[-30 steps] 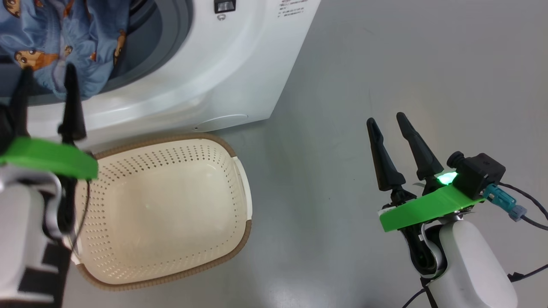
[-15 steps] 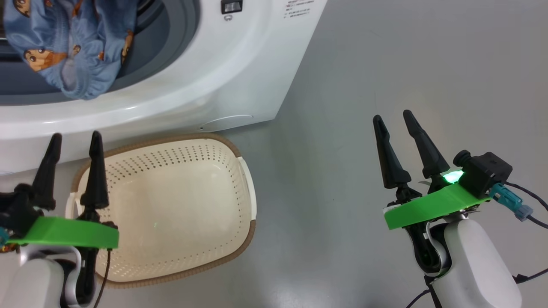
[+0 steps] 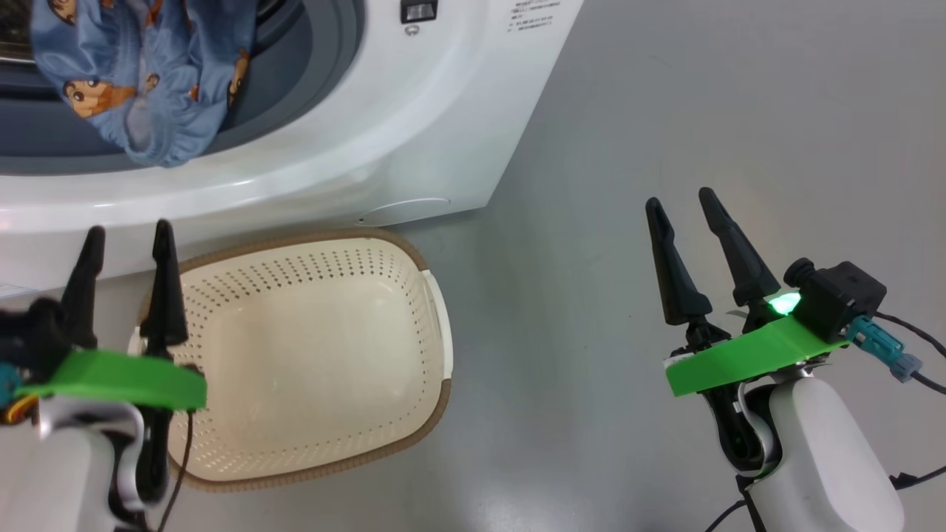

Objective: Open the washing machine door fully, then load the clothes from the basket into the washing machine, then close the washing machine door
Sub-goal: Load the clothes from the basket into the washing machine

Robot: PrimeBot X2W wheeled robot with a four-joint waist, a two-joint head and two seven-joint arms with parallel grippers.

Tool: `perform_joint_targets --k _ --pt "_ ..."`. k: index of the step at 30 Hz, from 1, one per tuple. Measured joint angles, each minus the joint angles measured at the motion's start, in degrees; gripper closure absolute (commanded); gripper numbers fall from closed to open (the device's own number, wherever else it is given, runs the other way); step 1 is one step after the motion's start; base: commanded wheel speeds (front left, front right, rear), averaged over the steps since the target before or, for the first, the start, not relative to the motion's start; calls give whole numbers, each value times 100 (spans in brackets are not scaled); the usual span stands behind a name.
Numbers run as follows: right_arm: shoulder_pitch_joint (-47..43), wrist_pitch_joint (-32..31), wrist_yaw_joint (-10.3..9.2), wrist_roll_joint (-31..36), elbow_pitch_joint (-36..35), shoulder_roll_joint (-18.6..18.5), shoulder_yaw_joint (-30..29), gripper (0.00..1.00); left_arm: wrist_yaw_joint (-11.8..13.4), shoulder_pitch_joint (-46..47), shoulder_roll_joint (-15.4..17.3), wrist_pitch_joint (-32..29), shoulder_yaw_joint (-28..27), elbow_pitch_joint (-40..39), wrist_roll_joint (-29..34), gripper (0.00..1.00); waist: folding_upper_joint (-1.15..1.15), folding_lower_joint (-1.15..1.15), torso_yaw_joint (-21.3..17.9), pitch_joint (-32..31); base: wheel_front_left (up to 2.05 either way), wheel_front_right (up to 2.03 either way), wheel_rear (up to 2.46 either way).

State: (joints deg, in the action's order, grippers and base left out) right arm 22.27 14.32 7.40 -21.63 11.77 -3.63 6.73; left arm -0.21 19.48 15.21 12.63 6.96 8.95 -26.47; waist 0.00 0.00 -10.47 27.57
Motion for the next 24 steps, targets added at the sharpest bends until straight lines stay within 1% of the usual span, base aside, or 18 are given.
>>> perform_joint_targets --k 3,7,10,17,24 --pt "0 0 0 0 0 -1 10 0 -18 336 -11 -162 48 221 -9 0 0 0 3 14 0 0 0" --pt "1 0 0 0 1 0 46 0 -142 861 -30 -364 138 580 -68 0 0 0 -19 23 0 0 0" --pt "1 0 0 -1 3 2 80 0 -190 1165 -49 -508 174 944 -121 0 0 0 -62 23 0 0 0" --pt "1 0 0 -4 1 4 80 0 -154 1707 -42 -808 175 1778 -207 0 0 0 -185 41 0 0 0" --pt "1 0 0 -5 1 12 80 0 -155 2175 -36 -981 238 2493 -216 0 0 0 -232 76 0 0 0"
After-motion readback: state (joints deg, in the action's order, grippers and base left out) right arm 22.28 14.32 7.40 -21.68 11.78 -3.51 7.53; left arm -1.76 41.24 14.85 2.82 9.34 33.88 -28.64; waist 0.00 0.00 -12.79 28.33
